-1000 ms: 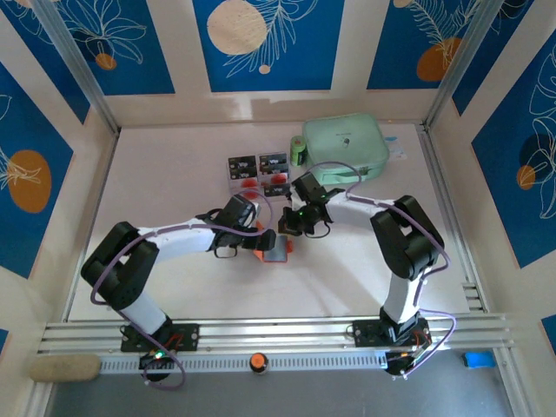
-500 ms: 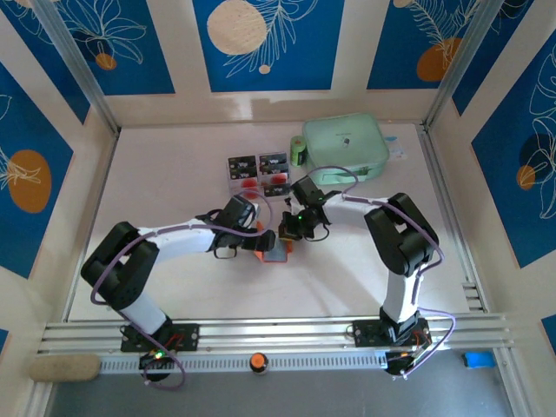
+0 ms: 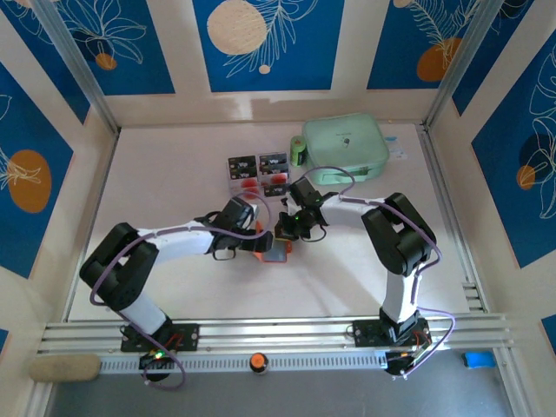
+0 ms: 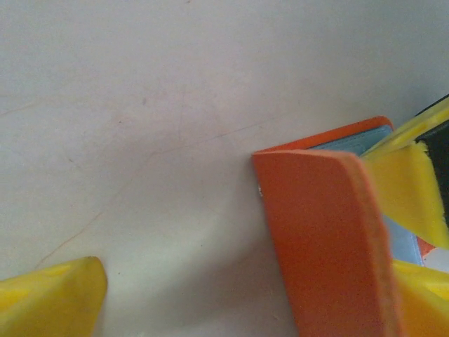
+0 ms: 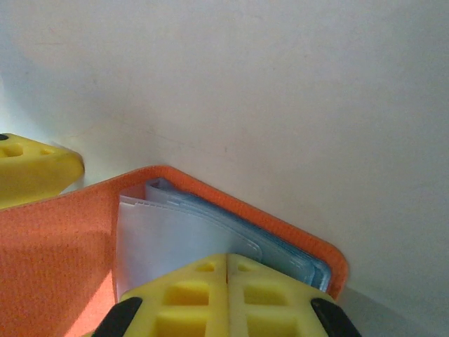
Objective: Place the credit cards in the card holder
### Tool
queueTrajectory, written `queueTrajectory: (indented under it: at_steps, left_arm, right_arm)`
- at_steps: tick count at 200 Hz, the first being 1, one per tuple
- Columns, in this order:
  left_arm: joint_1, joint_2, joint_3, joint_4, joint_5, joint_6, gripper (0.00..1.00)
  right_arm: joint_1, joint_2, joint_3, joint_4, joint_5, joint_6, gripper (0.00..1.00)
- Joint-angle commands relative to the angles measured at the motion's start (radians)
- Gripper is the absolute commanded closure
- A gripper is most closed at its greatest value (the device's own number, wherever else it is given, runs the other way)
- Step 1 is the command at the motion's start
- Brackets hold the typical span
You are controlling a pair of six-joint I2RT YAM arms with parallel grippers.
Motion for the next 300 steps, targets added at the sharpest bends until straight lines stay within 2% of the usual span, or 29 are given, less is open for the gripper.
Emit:
queueTrajectory:
  at_steps: [1,39,64,89,118,140,300]
  left_arm:
    - [0.008,0.003,-0.04,0.004,0.026,-0.006,0.15]
    - [0.007,0.01,-0.063,0.038,0.048,-0.013,0.32]
    - [0.008,0.018,-0.072,0.054,0.057,-0.018,0.37]
    - [0.008,0.025,-0.079,0.066,0.061,-0.021,0.39]
    - [0.008,0.026,-0.083,0.073,0.059,-0.023,0.42]
    - [0.007,0.026,-0.089,0.078,0.06,-0.023,0.43]
    - [0.008,0.017,-0.103,0.099,0.065,-0.032,0.44]
  right_arm:
    - [-0.003,0.028,-0.007,-0.025,-0.009,0.013,1.0]
    - [-0.006,0.0,0.007,-0.042,-0.007,0.009,1.0]
    - [-0.012,-0.04,0.007,-0.049,0.0,0.014,1.0]
    - [-0.014,-0.083,-0.003,-0.052,0.016,0.028,0.91]
    - [-0.012,-0.116,-0.042,-0.026,0.021,0.061,0.75]
    - [-0.011,-0.114,-0.061,-0.002,0.013,0.081,0.71]
    - [0.006,-0.028,-0.015,0.031,-0.06,0.094,0.74]
